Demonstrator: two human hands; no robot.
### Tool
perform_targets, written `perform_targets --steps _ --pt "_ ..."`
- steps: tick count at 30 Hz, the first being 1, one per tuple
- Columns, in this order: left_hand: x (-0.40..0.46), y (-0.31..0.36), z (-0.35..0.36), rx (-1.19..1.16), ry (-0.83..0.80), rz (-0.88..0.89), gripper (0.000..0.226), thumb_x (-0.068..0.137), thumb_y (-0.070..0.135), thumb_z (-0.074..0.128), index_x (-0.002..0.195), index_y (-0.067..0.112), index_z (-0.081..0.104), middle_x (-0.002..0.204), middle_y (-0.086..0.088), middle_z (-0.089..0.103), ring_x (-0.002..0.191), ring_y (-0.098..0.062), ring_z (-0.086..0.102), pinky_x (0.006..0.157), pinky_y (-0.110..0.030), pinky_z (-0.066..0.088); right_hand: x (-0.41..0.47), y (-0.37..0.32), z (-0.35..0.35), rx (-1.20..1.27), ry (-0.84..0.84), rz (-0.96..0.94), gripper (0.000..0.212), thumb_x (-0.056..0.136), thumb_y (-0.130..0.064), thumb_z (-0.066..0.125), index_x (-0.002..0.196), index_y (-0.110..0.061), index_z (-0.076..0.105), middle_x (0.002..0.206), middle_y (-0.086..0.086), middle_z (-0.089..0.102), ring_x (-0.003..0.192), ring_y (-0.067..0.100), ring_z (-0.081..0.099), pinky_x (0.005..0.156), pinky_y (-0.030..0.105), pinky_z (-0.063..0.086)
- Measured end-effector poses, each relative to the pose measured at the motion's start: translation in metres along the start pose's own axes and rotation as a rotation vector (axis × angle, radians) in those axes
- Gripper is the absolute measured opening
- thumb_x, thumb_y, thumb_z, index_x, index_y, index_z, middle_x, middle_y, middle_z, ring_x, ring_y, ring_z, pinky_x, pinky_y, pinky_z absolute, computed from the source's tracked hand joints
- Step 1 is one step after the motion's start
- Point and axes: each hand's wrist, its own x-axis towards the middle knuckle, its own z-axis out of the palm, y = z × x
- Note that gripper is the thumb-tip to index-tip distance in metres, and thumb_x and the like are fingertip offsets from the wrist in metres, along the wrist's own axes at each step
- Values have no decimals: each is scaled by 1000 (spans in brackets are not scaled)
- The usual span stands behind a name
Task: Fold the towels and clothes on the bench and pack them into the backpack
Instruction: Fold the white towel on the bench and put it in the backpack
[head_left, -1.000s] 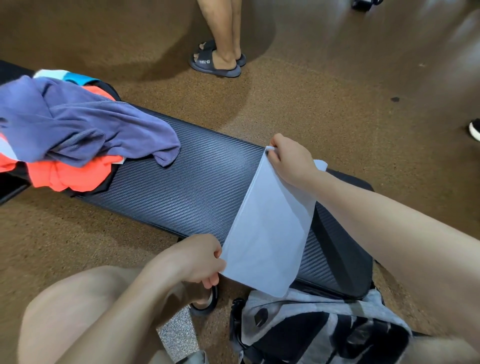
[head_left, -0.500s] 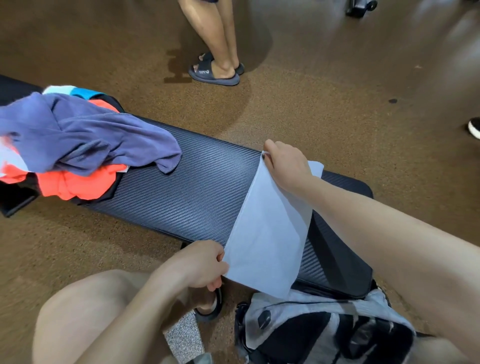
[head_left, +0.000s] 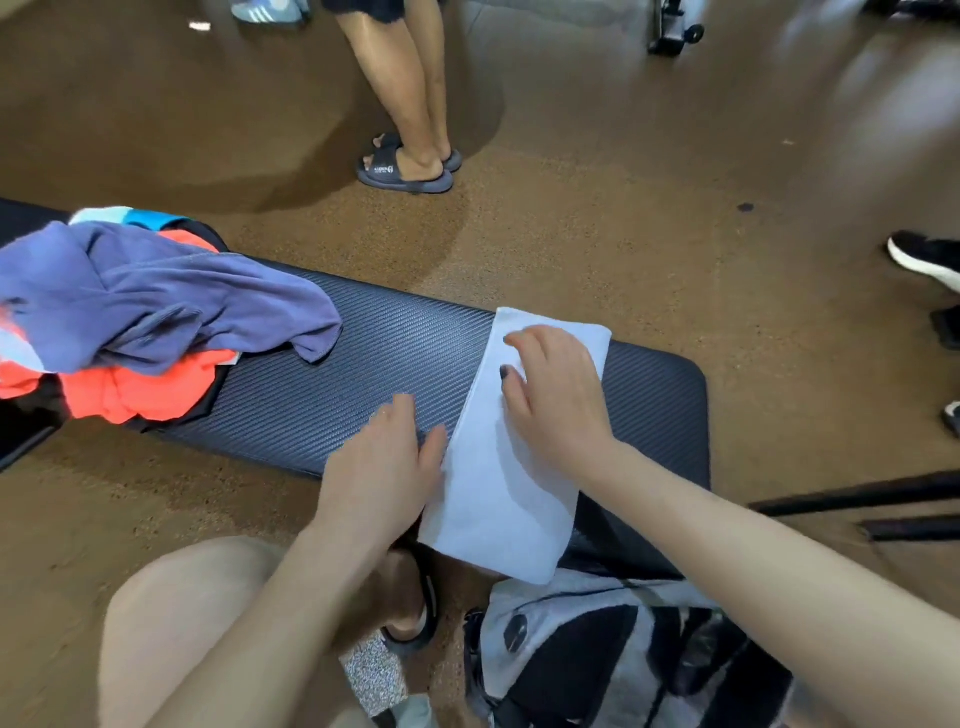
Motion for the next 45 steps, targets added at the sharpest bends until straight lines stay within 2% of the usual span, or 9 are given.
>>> perform_targets --steps 4,10,21,24,28,31,34,38,45 --pt "37 16 25 49 -4 99 25 104 37 40 102 13 44 101 -7 58 92 -35 59 73 -43 47 -70 -8 -6 -112 -176 -16 55 100 -38 37 140 -3 50 139 16 53 128 35 51 109 47 41" --pt "41 15 54 372 30 168 6 104 16 40 107 15 45 103 -4 62 86 -26 66 52 -31 29 -109 7 9 -176 -456 -13 71 104 -55 16 161 -12 14 169 10 6 156 24 1 124 45 5" --pt "-11 8 47 403 17 119 26 103 33 41 112 10 50 103 -13 63 88 -37 67 65 -39 43 -153 -6 -31 -175 -389 -363 81 88 -41 58 156 -6 32 161 16 33 150 33 27 125 51 16" --pt "-28 -10 45 181 -214 -153 57 101 60 32 124 9 43 122 -15 60 107 -37 60 83 -41 46 -164 0 -24 -301 -476 -425 103 76 -23 75 159 -5 18 164 22 20 152 39 18 123 55 14" --pt "-30 -20 44 -292 -412 -342 88 93 63 53 139 -11 36 120 -21 67 98 -29 68 67 -35 51 -164 -3 -12 -394 -415 -420 106 74 -15 79 159 -5 17 162 23 25 150 41 24 122 56 19" --pt "-34 -14 45 -725 -358 -436 31 94 30 65 95 0 69 70 -3 72 63 -15 68 65 -28 53 -164 -8 -9 -424 -392 -408 100 76 -13 75 158 -3 18 160 24 28 149 42 27 121 57 24" --pt "-39 -11 43 -839 -360 -452 43 93 12 65 59 19 39 48 5 44 53 -13 55 70 -29 49 -165 -10 -7 -416 -379 -394 89 81 -9 66 158 -2 21 159 24 31 147 43 29 119 57 26" --pt "-45 -14 36 -983 -315 -437 41 75 12 71 68 23 32 69 -4 43 77 -24 58 73 -32 55 -163 -10 -7 -413 -337 -391 78 83 -11 66 154 -3 33 154 22 42 143 40 38 118 55 31" --pt "-51 -9 28 -1009 -313 -322 22 98 1 55 101 17 39 97 -13 63 78 -24 68 88 -44 59 -163 -10 -16 -398 -339 -397 93 72 -10 77 153 -5 32 148 21 48 138 39 46 116 53 35"
